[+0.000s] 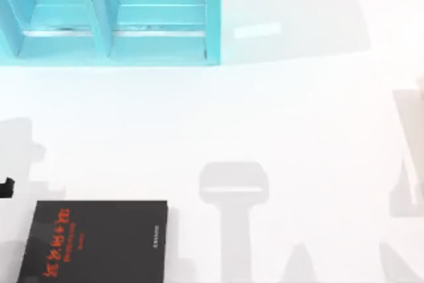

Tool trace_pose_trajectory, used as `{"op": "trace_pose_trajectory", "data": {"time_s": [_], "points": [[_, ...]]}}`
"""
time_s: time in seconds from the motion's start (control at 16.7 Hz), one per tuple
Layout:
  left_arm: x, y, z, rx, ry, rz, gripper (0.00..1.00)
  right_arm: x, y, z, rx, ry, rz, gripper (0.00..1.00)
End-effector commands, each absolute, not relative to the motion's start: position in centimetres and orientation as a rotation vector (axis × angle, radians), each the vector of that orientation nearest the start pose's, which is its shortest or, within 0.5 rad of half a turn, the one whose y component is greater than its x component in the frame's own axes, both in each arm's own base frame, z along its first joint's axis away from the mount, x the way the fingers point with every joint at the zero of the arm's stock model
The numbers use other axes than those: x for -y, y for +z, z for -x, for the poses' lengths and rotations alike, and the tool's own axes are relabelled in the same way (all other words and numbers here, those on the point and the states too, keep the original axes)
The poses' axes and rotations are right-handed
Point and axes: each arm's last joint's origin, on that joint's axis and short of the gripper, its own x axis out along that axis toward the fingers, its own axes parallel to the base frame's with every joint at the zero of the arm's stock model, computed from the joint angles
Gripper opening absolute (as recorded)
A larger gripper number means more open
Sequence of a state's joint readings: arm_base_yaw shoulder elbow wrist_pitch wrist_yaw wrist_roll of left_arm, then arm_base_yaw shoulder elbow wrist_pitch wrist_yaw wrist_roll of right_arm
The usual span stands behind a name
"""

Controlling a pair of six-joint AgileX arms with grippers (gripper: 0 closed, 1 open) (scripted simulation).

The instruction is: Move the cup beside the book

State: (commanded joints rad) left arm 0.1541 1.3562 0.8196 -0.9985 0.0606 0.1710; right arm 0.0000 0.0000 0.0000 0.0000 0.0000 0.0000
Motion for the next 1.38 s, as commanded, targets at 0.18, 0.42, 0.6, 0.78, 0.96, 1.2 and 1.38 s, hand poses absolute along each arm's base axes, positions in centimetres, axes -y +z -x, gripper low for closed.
{"op": "trace_pose_trajectory", "data": {"time_s": [0.18,0.42,0.6,0.78,0.96,1.2,1.38], "points": [[-3.10,17.41,-21.02,-1.533,-0.059,0.027,0.00,0.12,16.00,-10.57,0.000,0.000,0.000,1.00],[-3.10,17.41,-21.02,-1.533,-0.059,0.027,0.08,0.12,16.00,-10.57,0.000,0.000,0.000,1.00],[-3.10,17.41,-21.02,-1.533,-0.059,0.027,0.30,0.12,16.00,-10.57,0.000,0.000,0.000,1.00],[-3.10,17.41,-21.02,-1.533,-0.059,0.027,0.53,0.12,16.00,-10.57,0.000,0.000,0.000,1.00],[-3.10,17.41,-21.02,-1.533,-0.059,0.027,0.75,0.12,16.00,-10.57,0.000,0.000,0.000,1.00],[-3.10,17.41,-21.02,-1.533,-0.059,0.027,1.00,0.12,16.00,-10.57,0.000,0.000,0.000,1.00],[-3.10,17.41,-21.02,-1.533,-0.059,0.027,1.00,0.12,16.00,-10.57,0.000,0.000,0.000,1.00]]}}
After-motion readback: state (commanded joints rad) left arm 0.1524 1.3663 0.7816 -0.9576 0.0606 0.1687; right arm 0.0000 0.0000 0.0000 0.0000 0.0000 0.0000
